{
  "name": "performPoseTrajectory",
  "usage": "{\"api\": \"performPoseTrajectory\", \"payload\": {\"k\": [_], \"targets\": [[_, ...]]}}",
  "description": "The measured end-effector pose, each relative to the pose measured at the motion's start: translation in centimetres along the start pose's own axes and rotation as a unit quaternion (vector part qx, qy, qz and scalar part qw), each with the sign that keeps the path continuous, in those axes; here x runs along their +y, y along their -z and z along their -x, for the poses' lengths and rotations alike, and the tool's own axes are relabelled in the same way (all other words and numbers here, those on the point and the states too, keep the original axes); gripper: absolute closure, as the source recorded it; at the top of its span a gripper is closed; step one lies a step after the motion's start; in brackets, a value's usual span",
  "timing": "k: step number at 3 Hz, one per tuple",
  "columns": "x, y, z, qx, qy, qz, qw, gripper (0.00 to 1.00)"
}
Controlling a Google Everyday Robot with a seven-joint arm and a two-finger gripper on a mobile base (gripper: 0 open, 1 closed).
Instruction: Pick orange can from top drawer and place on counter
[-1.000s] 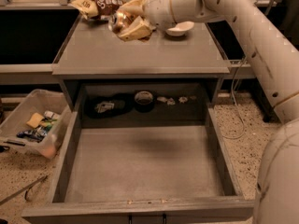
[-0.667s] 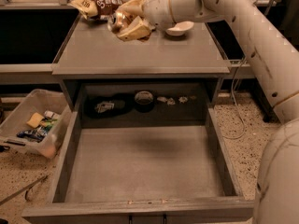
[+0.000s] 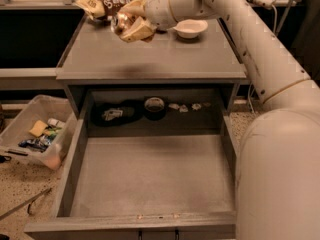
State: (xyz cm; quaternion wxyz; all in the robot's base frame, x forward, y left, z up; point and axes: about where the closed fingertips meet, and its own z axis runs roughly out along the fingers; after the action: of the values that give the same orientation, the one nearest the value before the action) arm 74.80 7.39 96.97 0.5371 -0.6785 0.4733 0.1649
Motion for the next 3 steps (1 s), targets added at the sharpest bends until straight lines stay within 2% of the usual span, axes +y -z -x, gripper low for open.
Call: {"api": "performPoseTrajectory", "payload": {"k": [1,2,3], "targets": [[0.5,-1.8,-1.9,0.025,-0.007,0.023,0.9994,1.00],[2.1,-3.0,-3.7,0.035,-0.045,0.048,0.9972,1.00],[4.7,-4.3,-5.0,0.034,-0.091,0.076,0.9924,1.00]]}}
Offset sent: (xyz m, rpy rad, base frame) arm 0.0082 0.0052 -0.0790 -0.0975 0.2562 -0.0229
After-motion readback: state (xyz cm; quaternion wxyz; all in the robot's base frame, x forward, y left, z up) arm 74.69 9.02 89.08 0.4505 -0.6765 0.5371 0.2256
